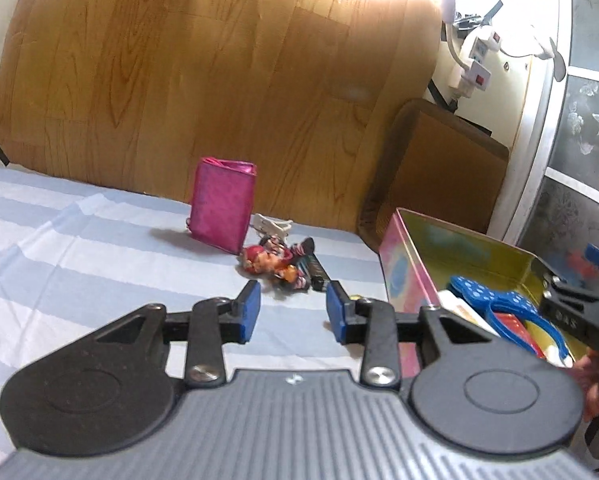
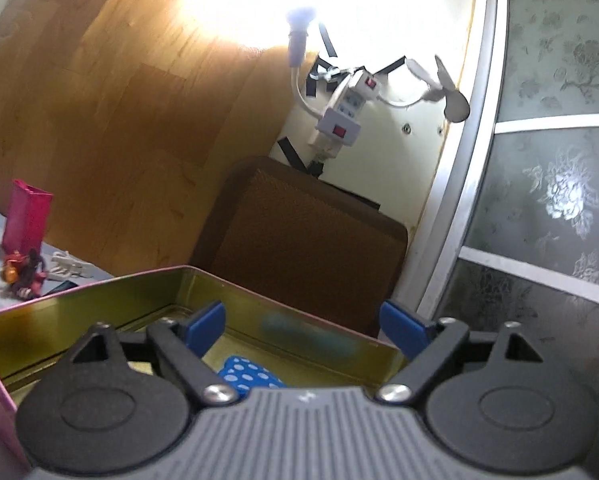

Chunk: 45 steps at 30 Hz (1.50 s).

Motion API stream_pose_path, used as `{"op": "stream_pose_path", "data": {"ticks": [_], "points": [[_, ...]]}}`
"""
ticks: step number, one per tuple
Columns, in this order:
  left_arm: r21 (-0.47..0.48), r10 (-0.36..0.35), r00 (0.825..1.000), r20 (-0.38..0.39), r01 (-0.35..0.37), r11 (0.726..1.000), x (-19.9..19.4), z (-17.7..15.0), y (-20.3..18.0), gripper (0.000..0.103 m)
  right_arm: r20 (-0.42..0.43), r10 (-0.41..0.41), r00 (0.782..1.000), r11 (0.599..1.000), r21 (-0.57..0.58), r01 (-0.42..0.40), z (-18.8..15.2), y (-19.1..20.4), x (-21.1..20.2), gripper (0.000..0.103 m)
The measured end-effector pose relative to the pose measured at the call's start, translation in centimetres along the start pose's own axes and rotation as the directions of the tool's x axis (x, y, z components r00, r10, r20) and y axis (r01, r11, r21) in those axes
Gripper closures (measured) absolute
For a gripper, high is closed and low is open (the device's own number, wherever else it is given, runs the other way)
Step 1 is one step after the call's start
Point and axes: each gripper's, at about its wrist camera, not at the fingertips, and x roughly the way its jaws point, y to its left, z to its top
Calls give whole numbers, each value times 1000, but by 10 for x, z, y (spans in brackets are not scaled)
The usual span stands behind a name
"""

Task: Organize rigid objects
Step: 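Grasp the pink wallet with the right tool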

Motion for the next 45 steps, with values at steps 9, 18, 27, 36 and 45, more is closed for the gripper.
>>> {"op": "stream_pose_path", "data": {"ticks": [9, 18, 27, 36, 45], "points": [[67, 157, 986, -53, -153, 986, 19, 17, 72, 59, 78, 149, 986, 984, 84, -155, 69, 35, -26, 4], [-190, 231, 969, -85, -243, 951, 16, 20, 142, 59, -150, 543, 826, 839, 148, -524, 151, 196, 64, 18], [-245, 158, 983, -95, -177, 953, 15, 24, 146, 59, -452, 541, 709, 840, 320, -438, 181, 275, 204, 26], [-448, 59, 996, -59, -79, 891, 7, 26, 175, 55, -313, 708, 633, 704, 376, -602, 117, 231, 88, 34], [-391, -89, 990, -111, 39, 919, 24, 21, 148, 46, -246, 693, 677, 720, 273, -638, 48, 186, -16, 28]]}}
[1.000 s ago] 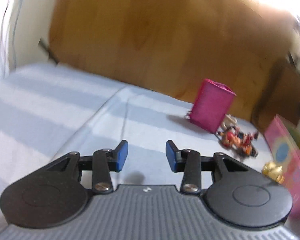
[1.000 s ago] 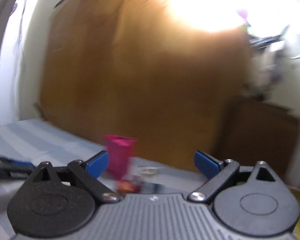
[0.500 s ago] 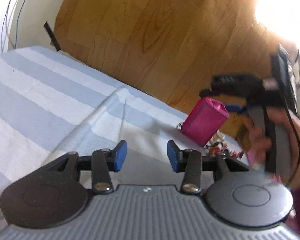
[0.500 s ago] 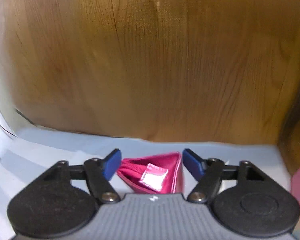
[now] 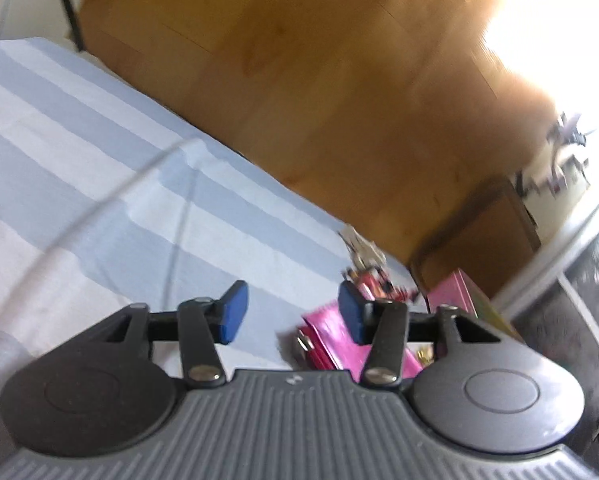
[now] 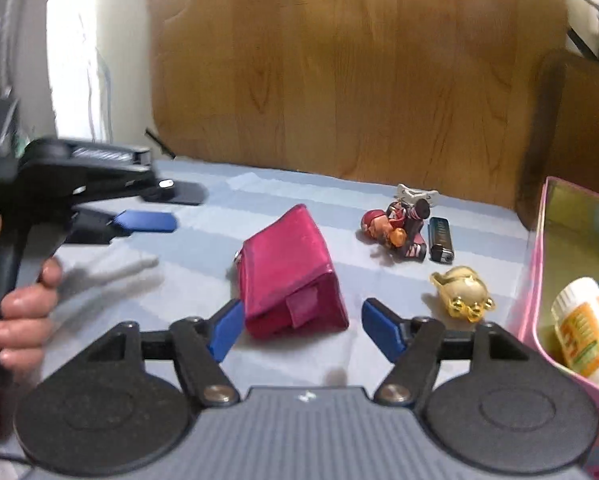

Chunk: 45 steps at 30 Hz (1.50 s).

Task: Organize rigid objects
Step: 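Grasp the pink wallet with the right tool, then carry the pink wallet into the pink tin and release it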

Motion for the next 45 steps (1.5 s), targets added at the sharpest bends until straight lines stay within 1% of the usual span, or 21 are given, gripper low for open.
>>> {"op": "stream_pose_path", "data": {"ticks": [2, 3, 4, 6, 9, 11, 13, 14, 15, 17, 18, 20, 21, 22, 25, 28, 32, 35, 39, 42, 45], "points": [[19, -7, 1000, -21, 7, 1000, 6, -3, -2, 44, 12, -24, 1000, 999, -38, 24, 1, 11, -1, 18], [38, -1, 1000, -22, 2, 999, 8, -4, -4, 40, 21, -22, 1000, 998, -59, 23, 4, 13, 1, 14], [53, 5, 1000, -21, -4, 999, 10, -5, -5, 30, 30, -24, 999, 996, -90, 27, 5, 16, 5, 11], [56, 4, 999, -48, -1, 998, 17, -8, -3, 22, 23, -51, 998, 987, -153, 54, 6, 23, 20, 7], [8, -58, 991, -117, 59, 998, 25, -10, 3, 23, -9, -56, 998, 974, -222, 52, 2, 36, 35, 7], [7, -86, 987, -137, 87, 996, 25, -13, 2, 23, -37, -67, 997, 967, -250, 56, 4, 40, 50, 6], [10, -111, 984, -141, 113, 994, 23, -16, -2, 23, -45, -58, 997, 972, -232, 46, 5, 39, 58, 12], [6, -127, 981, -144, 129, 992, 22, -18, -3, 23, -60, -12, 998, 983, -184, 1, 7, 33, 60, 28], [-1, -143, 978, -154, 145, 989, 22, -20, -5, 22, -52, -14, 999, 987, -159, 5, 6, 31, 57, 36], [-31, -157, 970, -184, 154, 988, 25, -25, -4, 22, -46, 12, 999, 994, -112, -17, 5, 27, 48, 37], [-49, -164, 967, -195, 158, 986, 26, -27, -3, 22, -38, 54, 998, 996, -68, -57, 2, 24, 42, 38], [-77, -191, 962, -193, 179, 981, 22, -30, -6, 26, -24, 105, 994, 994, 6, -105, -5, 21, 34, 38], [-86, -222, 956, -192, 209, 974, 20, -32, -9, 39, -11, 124, 992, 992, 36, -124, -8, 21, 28, 38], [-87, -232, 953, -195, 219, 972, 19, -34, -14, 47, 8, 145, 989, 988, 54, -145, -11, 20, 22, 38], [-67, -255, 951, -172, 247, 967, 11, -40, -35, 50, 72, 117, 990, 991, 51, -121, -14, 23, -3, 39], [-30, -292, 943, -161, 292, 956, 5, -37, -61, 53, 137, 102, 985, 992, 60, -111, -10, 7, -20, 39], [21, -353, 917, -185, 363, 932, 15, -32, -104, 53, 223, 19, 975, 998, 58, -32, -5, -15, -50, 38], [55, -386, 890, -244, 410, 910, 39, -40, -142, 53, 250, -65, 966, 994, 103, 40, -8, -43, -67, 38], [108, -424, 844, -329, 480, 871, 75, -63, -195, 53, 244, -169, 955, 971, 206, 119, -20, -93, -88, 38], [106, -436, 811, -390, 509, 854, 104, -82, -227, 53, 211, -238, 948, 944, 279, 176, -29, -131, -97, 38], [123, -431, 794, -428, 524, 843, 130, -94, -251, 52, 161, -284, 945, 916, 337, 218, -32, -165, -98, 38]]}}
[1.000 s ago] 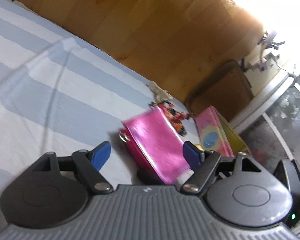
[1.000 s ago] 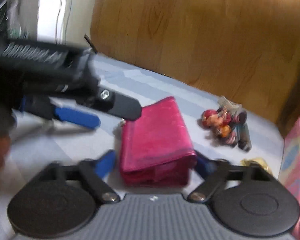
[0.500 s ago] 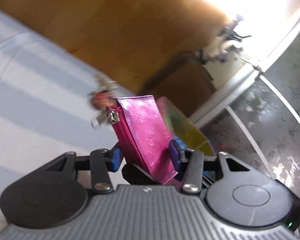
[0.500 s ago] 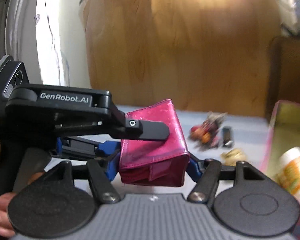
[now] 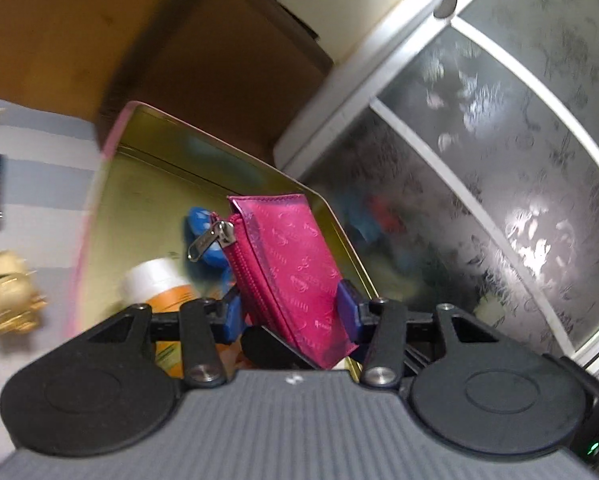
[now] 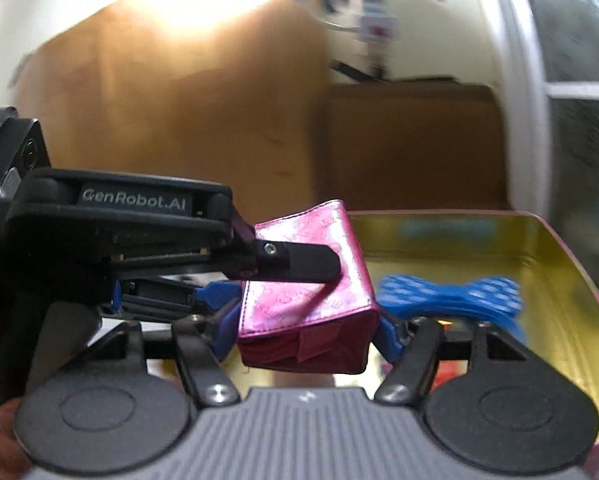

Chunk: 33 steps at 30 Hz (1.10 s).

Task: Organize rigid objects
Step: 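Carry the pink wallet into the pink tin and release it, then move the right tool to the red toy figure and grasp it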

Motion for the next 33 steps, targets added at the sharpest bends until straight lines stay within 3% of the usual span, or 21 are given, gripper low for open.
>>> {"op": "stream_pose_path", "data": {"ticks": [3, 6, 9, 12, 16, 19, 21, 25, 29, 33], "points": [[38, 59, 998, 6, -59, 997, 24, 15, -3, 51, -44, -29, 999, 999, 22, 30, 11, -16, 21, 34], [91, 205, 977, 54, -210, 974, 34, 31, -5, 51, -59, -57, 997, 997, 51, 60, 21, -22, 43, 26], [94, 196, 978, 76, -202, 975, 18, 34, -2, 51, -11, -64, 998, 996, 65, 64, 17, -23, 40, 26], [147, 224, 967, 123, -241, 959, -7, 28, -4, 51, 26, -74, 997, 996, 52, 73, 4, -17, 26, 29], [121, 240, 951, 194, -266, 956, -52, 22, 15, 51, 88, -73, 993, 997, 17, 72, -4, 2, 8, 33], [50, 350, 903, 250, -373, 926, -88, 16, 44, 51, 131, -60, 990, 994, -78, 71, -8, 27, 1, 36], [-2, 440, 857, 268, -457, 890, -117, 8, 71, 51, 144, -26, 989, 991, -127, 44, -9, 44, 0, 40], [-84, 606, 751, 261, -608, 790, -155, -11, 115, 51, 118, 69, 991, 979, -201, -44, -20, 84, 2, 47], [-139, 655, 712, 254, -643, 753, -172, -21, 139, 51, 30, 152, 988, 953, -269, -139, -33, 124, 17, 60], [-170, 649, 719, 249, -627, 760, -174, -21, 152, 51, -17, 181, 983, 930, -322, -176, -47, 146, 34, 63]]}}
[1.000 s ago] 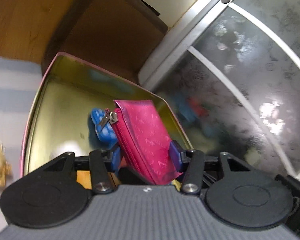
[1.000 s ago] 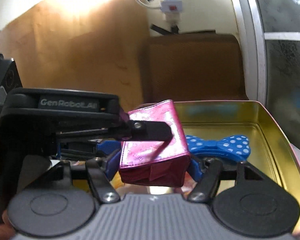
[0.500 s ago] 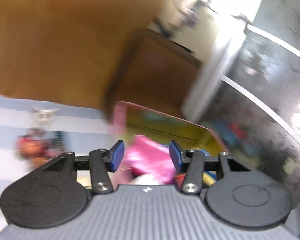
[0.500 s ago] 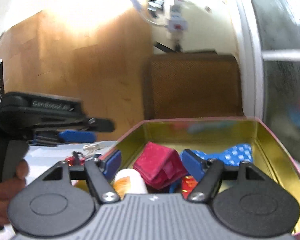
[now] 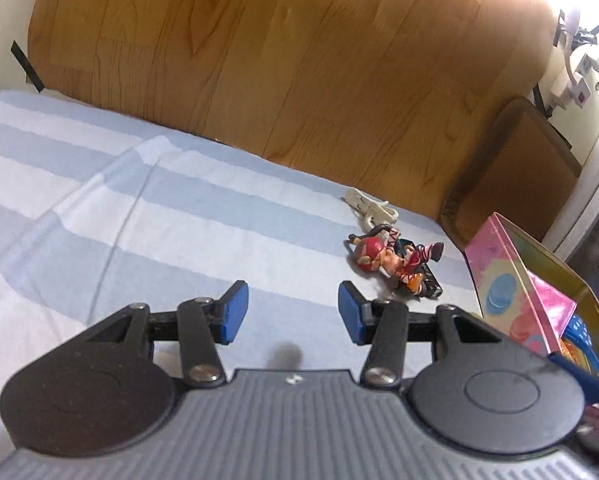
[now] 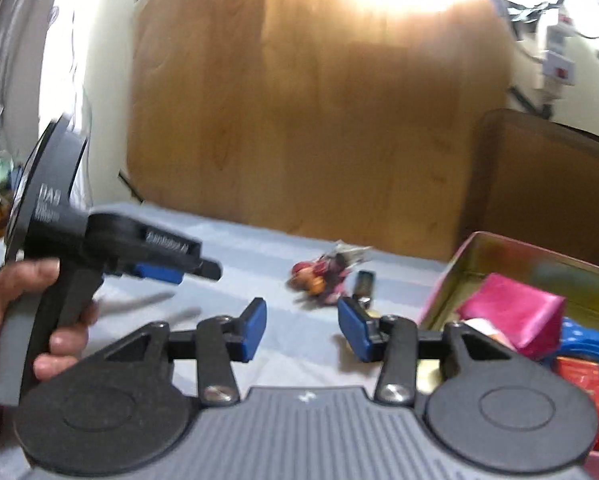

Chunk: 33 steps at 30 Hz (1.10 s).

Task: Organize rigid objects
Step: 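Move the right tool to the red toy figure and grasp it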

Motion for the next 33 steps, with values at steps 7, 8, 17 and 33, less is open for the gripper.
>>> {"op": "stream_pose_path", "data": {"ticks": [7, 8, 17, 33], "points": [[-1, -28, 1000, 7, 28, 1000, -8, -4, 1, 51, -36, -181, 983, 982, -58, 178, 4, -6, 22, 74], [-3, -31, 999, 17, 31, 1000, -11, -3, 1, 51, -64, -166, 984, 986, -5, 166, 12, -12, 27, 72], [-50, 3, 997, 74, 0, 999, -22, 4, 14, 51, -263, -140, 955, 990, -37, 135, 81, -5, 133, 58], [-216, -22, 997, 71, 37, 976, -26, 8, 41, 51, -176, -1, 984, 1000, -22, -3, 65, 35, 82, 37]]}}
